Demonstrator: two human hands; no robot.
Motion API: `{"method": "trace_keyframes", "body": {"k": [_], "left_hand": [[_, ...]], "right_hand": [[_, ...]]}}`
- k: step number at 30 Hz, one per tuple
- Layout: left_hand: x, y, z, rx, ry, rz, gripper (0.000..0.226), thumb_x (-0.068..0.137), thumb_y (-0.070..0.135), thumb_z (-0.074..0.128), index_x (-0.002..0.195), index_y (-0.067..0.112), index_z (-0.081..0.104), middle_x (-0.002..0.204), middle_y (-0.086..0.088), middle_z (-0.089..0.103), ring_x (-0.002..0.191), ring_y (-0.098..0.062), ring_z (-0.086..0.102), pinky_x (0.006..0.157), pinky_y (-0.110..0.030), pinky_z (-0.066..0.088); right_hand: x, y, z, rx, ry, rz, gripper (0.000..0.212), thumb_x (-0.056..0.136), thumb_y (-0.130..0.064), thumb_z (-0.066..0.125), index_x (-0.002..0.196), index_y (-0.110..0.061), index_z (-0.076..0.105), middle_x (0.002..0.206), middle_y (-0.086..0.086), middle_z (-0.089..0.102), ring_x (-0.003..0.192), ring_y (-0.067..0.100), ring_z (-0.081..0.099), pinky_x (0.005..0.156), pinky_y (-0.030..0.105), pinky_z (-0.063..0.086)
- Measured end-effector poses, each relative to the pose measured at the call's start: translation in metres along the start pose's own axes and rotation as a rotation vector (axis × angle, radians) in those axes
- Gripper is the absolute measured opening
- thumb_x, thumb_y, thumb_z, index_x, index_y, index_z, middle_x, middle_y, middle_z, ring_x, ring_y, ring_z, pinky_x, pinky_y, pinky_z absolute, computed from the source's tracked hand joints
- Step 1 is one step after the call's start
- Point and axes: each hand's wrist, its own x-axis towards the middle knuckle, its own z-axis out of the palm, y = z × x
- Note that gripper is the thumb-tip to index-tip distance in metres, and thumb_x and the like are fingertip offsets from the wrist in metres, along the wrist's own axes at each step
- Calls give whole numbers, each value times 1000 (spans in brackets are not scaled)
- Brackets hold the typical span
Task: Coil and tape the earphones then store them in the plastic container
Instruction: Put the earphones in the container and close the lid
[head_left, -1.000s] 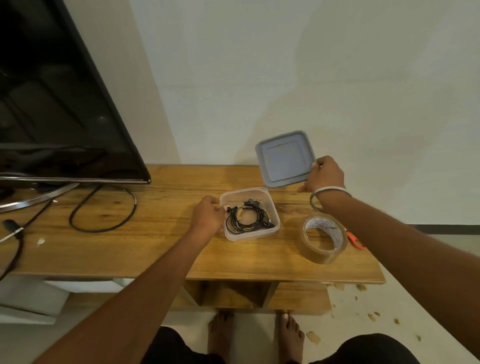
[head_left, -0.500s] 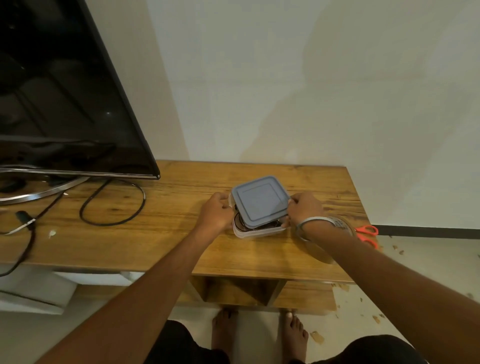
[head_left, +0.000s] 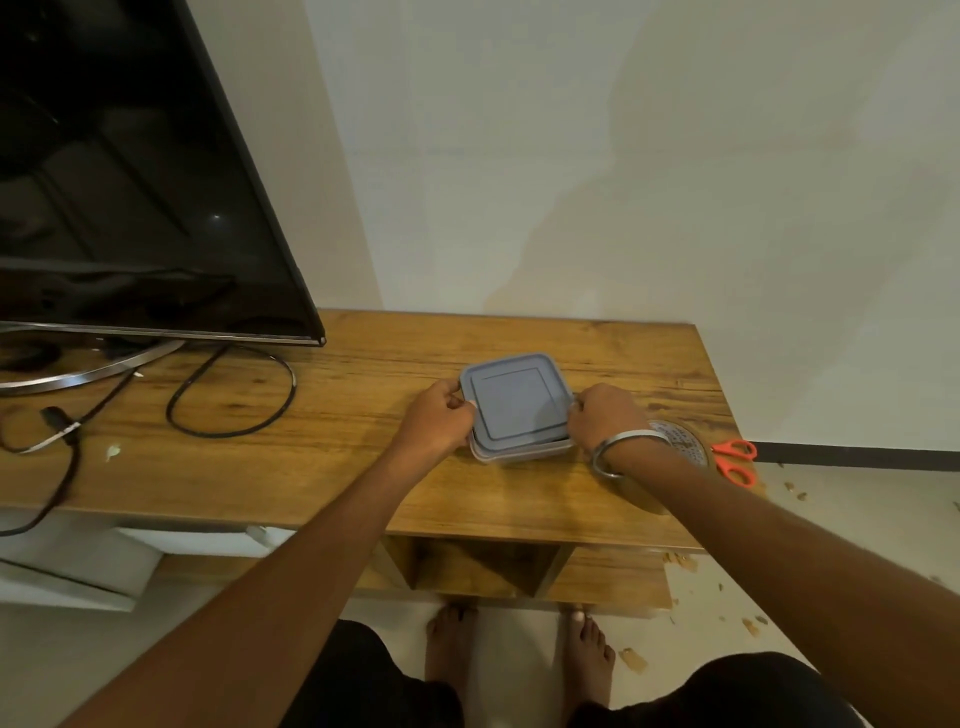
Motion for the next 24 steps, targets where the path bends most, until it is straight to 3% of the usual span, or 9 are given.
{"method": "trace_keyframes", "body": {"k": [3, 7, 13, 17, 22, 24], "left_hand": [[-2, 0, 0, 11, -8, 26, 36, 94, 12, 56, 129, 18, 55, 92, -3, 63, 89, -22, 68, 82, -47, 59], [-2, -1, -1, -1, -3, 31, 53, 93, 13, 59, 143, 16, 42, 93, 0, 60, 94, -24, 66, 85, -49, 57], [-3, -1, -1, 17, -18, 64, 54, 94, 11, 58, 144, 22, 42, 91, 0, 58, 94, -24, 66, 83, -51, 57], [-3, -3, -1, 44, -16, 104, 51, 95, 5, 54, 142, 22, 44, 88, 1, 56, 92, -28, 66, 81, -52, 57], [-4, -6, 0, 38, -13, 150, 51, 95, 3, 55, 142, 20, 44, 90, 4, 53, 92, -25, 64, 81, -47, 58], [-4, -8, 0, 48, -6, 158, 52, 95, 5, 55, 143, 22, 43, 93, 2, 54, 96, -27, 64, 82, -50, 57]], "right_hand": [[1, 0, -2, 4, -42, -9, 24, 94, -17, 47, 97, -3, 67, 83, 9, 60, 71, 23, 56, 61, 27, 43], [7, 4, -8, 47, -140, -7, 21, 92, -14, 50, 98, -2, 66, 84, 11, 62, 71, 26, 58, 63, 33, 51], [13, 8, -22, 183, -355, -7, 34, 93, -9, 53, 127, -8, 51, 82, 13, 68, 55, 19, 62, 52, 27, 53], [18, 11, -21, 246, -320, 0, 25, 96, -18, 51, 112, -3, 62, 68, 9, 64, 51, 19, 58, 57, 29, 54], [23, 9, -18, 320, -290, 24, 20, 92, -13, 58, 101, 2, 66, 60, 9, 62, 52, 20, 57, 66, 35, 57], [23, 8, -19, 330, -301, 44, 18, 92, -10, 58, 103, 3, 65, 59, 10, 61, 51, 19, 57, 59, 31, 56]]}}
